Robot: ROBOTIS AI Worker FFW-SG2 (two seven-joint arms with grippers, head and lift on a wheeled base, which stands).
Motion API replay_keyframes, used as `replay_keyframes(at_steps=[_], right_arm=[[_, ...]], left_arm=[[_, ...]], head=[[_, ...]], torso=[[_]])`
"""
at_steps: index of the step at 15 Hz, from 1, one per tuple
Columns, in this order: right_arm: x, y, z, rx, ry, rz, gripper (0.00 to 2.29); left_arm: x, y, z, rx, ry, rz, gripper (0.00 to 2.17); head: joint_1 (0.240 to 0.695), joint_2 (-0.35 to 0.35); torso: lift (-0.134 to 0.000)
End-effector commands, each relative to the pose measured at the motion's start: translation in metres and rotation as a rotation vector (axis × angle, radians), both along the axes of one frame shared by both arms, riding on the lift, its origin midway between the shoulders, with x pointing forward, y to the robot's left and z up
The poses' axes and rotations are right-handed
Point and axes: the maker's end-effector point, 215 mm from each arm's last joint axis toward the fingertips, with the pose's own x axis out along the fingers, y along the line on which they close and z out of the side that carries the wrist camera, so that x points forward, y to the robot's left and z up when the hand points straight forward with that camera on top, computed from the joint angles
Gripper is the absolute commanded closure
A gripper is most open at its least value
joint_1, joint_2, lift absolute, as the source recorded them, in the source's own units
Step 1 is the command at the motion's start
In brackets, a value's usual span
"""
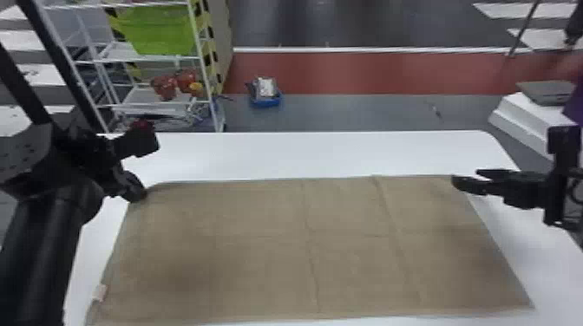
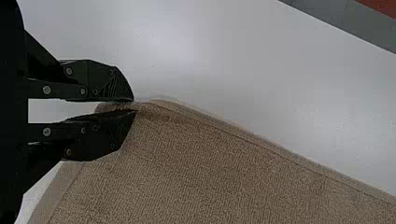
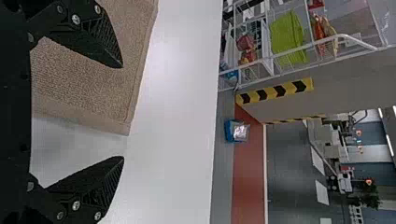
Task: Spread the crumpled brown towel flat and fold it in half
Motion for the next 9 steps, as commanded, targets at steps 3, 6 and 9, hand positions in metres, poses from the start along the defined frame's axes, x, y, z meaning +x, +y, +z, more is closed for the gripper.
replay_keyframes(at_steps=[3, 6, 9], right_arm=[[0.004, -0.001, -0.018, -0.031, 0.037, -0.024, 0.21], [0.009, 0.001, -0.018, -0.035, 0.040, -0.032, 0.21], [0.012, 0.004, -0.022, -0.045, 0.055, -0.030, 0.21]], left_arm=[[-0.006, -0.002, -0.003, 0.002, 0.002, -0.005, 1.00], [-0.009, -0.001, -0.004, 0.003, 0.005, -0.005, 1.00], [-0.011, -0.003, -0.007, -0.001, 0.010, -0.006, 1.00]], head=[[0.695, 0.028], [0.695, 0.025], [0.695, 0.027]], torso=[[-0.134], [-0.134], [-0.134]])
